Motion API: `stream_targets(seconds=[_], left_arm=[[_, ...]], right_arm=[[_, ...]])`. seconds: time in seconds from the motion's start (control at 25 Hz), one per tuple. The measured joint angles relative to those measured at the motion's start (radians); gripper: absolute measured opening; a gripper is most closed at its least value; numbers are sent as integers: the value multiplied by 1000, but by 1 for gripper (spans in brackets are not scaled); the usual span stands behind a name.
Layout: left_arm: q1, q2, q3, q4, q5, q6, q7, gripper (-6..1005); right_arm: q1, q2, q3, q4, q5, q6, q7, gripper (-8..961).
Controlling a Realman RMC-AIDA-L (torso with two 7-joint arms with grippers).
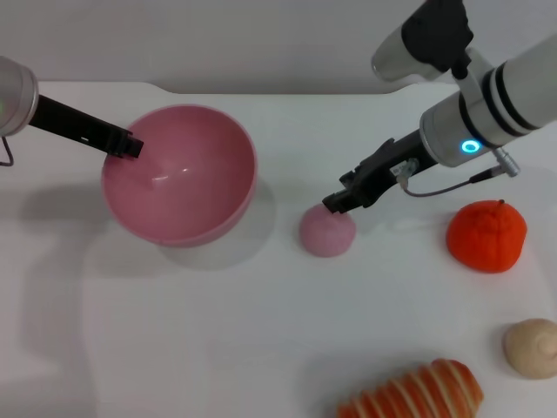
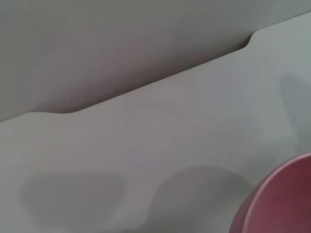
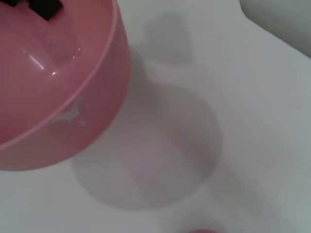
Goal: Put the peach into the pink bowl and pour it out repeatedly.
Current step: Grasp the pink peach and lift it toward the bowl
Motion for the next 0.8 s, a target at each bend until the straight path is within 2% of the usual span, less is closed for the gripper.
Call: stream_targets(seconds=[0.44, 0.72, 0.8], left_arm=[[0, -2, 2, -12, -31, -7, 7, 40], [5, -2, 11, -13, -34, -16, 9, 39], [6, -2, 11, -13, -34, -16, 10, 39]], right_arm=[[37, 6, -44, 148, 34, 100, -3, 415], [29, 8, -85, 155, 84, 166, -5, 386], [28, 8, -92, 154, 87, 169, -5, 332]])
